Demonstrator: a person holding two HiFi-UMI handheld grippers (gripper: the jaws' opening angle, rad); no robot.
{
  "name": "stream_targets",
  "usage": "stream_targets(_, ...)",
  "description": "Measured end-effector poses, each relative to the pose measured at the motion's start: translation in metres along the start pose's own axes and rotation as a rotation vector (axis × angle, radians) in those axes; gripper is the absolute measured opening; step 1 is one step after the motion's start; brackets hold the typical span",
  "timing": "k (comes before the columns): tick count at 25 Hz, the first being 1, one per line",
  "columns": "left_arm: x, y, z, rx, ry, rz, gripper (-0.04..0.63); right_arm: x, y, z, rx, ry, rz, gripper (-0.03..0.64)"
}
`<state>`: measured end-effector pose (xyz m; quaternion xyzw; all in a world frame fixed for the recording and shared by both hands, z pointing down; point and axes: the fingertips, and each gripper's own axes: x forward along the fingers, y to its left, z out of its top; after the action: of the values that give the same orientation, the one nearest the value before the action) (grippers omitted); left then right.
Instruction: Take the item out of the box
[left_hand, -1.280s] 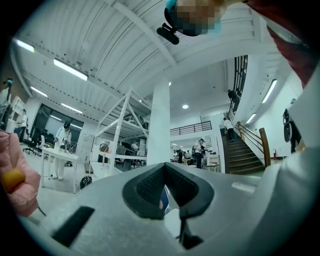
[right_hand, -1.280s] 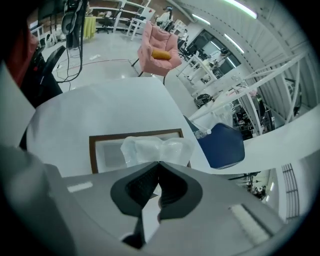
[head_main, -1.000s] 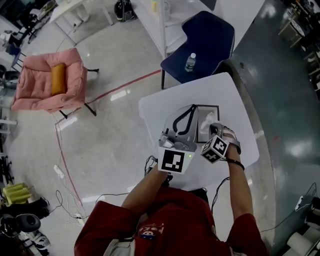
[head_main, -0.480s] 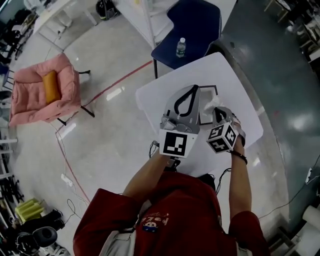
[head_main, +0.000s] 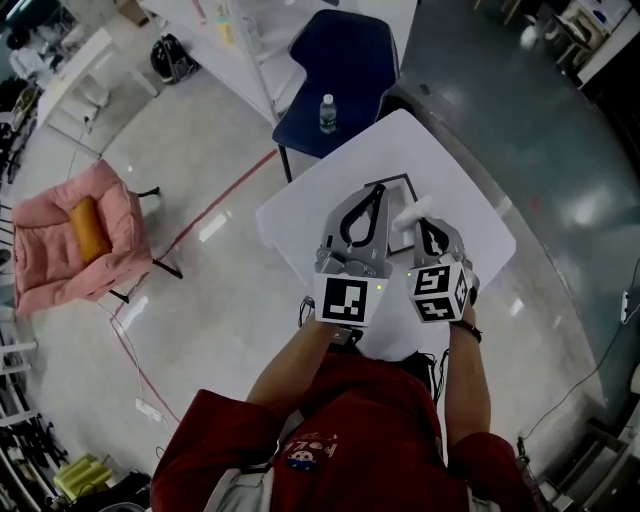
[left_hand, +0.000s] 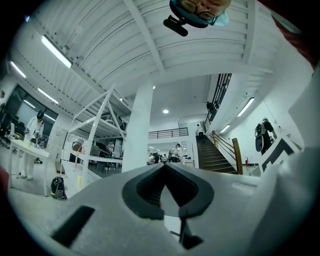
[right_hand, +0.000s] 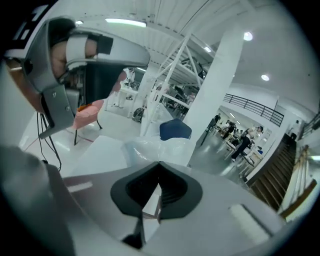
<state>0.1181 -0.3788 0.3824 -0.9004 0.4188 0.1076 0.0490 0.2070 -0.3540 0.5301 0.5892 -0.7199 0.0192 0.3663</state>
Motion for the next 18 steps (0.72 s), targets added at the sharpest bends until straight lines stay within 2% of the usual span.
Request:
stream_targets(5, -0.002, -0.006, 0.003, -0.006, -0.021, -0.033, 0.002, -0.020, -0.009, 0.017, 0.096, -0.077, -0.078, 0.003)
stream_targets(10, -0.005, -0.003, 0.007, -0.027, -0.036, -0.031, 0.002, -0.041, -0.020, 0.033, 0.175, -0.160, -0.129, 0.003)
stream_targets(14, -0.006, -0.018, 0.011, 0.000, -0.029, -0.056, 0.002, -0.065, -0.035, 0.044, 0.232, -0.240, -0.175, 0.002)
stream_targets(18, -0.013, -0.032, 0.016, -0.009, -0.016, -0.062, 0.002, -0.093, -0.044, 0.055, 0.288, -0.327, -0.220, 0.003)
